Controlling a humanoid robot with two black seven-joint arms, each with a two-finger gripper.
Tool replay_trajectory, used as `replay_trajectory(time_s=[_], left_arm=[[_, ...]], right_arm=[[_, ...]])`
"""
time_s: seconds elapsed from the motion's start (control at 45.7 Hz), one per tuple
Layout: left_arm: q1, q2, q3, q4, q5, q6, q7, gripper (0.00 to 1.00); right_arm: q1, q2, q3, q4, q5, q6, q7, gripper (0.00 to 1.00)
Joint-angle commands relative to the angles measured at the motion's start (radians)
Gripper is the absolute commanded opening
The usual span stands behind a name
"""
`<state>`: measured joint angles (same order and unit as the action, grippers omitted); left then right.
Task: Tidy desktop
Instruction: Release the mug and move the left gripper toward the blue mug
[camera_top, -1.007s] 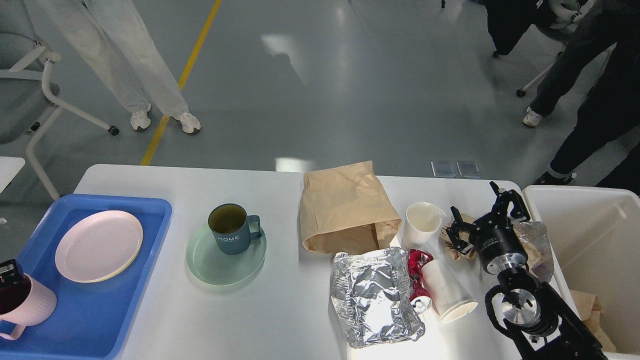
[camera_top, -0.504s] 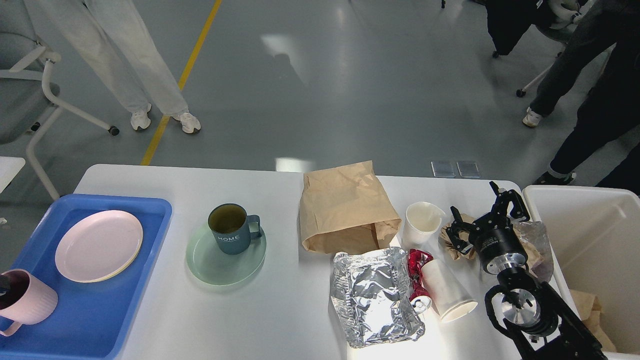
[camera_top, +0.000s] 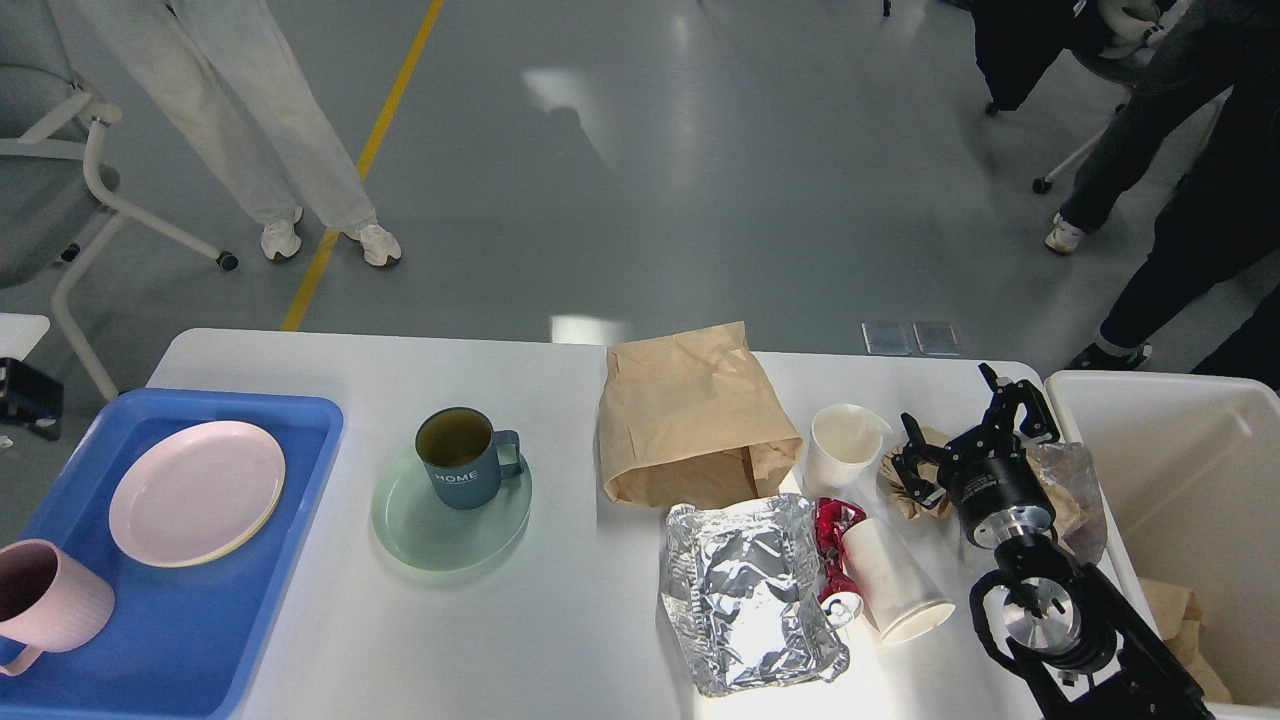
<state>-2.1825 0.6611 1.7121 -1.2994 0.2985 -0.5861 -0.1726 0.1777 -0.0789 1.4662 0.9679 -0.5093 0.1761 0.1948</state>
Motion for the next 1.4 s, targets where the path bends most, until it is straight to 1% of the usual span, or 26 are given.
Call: replay_trajectory(time_s=[0.0, 0.109, 0.241, 0.35, 0.394, 0.482, 0.547, 0.635, 1.007, 1.182, 1.292, 1.379], left_arm=[[-0.239, -0.208, 0.075, -0.213, -0.188, -0.006, 0.001, 0.94], [-0.362, -0.337, 0.060, -0.325, -0.306, -0.047, 0.001, 0.94], [-0.454, -0.455, -0.017, -0.392, -0.413, -0.124, 0.001, 0.94], [-0.552, -0.514, -0.075, -0.458, -0.470, -0.152, 0.001, 0.94], [-0.585, -0.525, -0.095, -0.465, -0.486, -0.165, 0.001, 0.94], [-0.628, -0.535, -0.115, -0.465, -0.516, -0.237, -0.004, 0.94], [-0.649, -0.532, -0.127, -0.463, -0.538, -0.273, -0.007, 0.94], [-0.649, -0.534, -0.149, -0.463, -0.544, -0.285, -0.005, 0.94], [-0.639, -0.525, -0.140, -0.463, -0.546, -0.287, -0.002, 0.94], [-0.594, -0.523, -0.146, -0.451, -0.544, -0.285, -0.007, 0.95], [-0.490, -0.514, -0.147, -0.377, -0.544, -0.273, -0.013, 0.95], [-0.355, -0.515, -0.151, -0.296, -0.558, -0.253, -0.013, 0.95]], right_arm=[[0.000, 0.001, 0.000, 0.000, 0.000, 0.000, 0.000, 1.00], [0.000, -0.001, 0.000, 0.000, 0.000, 0.000, 0.000, 1.00], [0.000, -0.001, 0.000, 0.000, 0.000, 0.000, 0.000, 1.00], [0.000, -0.001, -0.001, 0.000, 0.000, 0.000, 0.000, 1.00], [0.000, -0.001, -0.001, 0.000, 0.000, 0.000, 0.000, 1.00], [0.000, -0.001, 0.000, 0.000, 0.000, 0.000, 0.000, 1.00], [0.000, -0.001, 0.000, 0.000, 0.000, -0.001, 0.000, 1.00], [0.000, -0.001, 0.000, 0.000, 0.000, 0.000, 0.000, 1.00], [0.000, -0.001, -0.001, 0.000, 0.000, 0.000, 0.000, 1.00], [0.000, 0.001, 0.000, 0.000, 0.000, 0.000, 0.000, 1.00], [0.000, -0.001, -0.001, 0.000, 0.000, 0.000, 0.000, 1.00], [0.000, -0.001, 0.000, 0.000, 0.000, 0.000, 0.000, 1.00]])
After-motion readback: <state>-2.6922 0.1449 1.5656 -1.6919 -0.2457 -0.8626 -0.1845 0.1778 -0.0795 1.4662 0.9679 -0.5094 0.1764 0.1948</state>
